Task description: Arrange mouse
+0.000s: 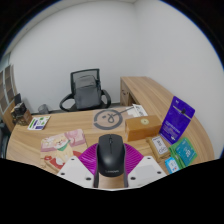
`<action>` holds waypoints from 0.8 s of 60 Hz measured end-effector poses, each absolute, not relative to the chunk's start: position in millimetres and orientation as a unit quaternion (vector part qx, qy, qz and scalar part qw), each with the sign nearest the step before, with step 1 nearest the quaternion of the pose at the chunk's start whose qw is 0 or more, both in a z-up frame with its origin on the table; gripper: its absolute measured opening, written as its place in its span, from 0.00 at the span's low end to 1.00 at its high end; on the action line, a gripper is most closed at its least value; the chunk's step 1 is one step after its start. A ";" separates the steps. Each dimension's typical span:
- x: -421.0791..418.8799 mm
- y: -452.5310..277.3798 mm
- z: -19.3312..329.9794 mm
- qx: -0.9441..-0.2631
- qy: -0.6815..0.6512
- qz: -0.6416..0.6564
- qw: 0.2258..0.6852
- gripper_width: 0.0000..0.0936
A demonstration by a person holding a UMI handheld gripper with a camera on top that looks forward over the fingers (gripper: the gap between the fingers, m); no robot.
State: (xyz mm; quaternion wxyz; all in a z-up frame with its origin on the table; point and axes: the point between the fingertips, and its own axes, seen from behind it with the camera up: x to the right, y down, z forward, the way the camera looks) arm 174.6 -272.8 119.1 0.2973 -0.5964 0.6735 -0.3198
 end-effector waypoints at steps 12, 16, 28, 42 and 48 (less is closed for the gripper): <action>222.5 -170.6 162.3 -0.619 0.631 -0.319 0.341 0.36; 237.1 -134.3 152.3 -0.627 0.622 -0.317 0.347 0.36; 253.2 -60.7 66.5 -0.657 0.618 -0.289 0.322 0.36; 238.3 -41.1 -7.5 -0.667 0.633 -0.266 0.289 0.36; 235.5 -41.5 -16.7 -0.666 0.634 -0.271 0.285 0.44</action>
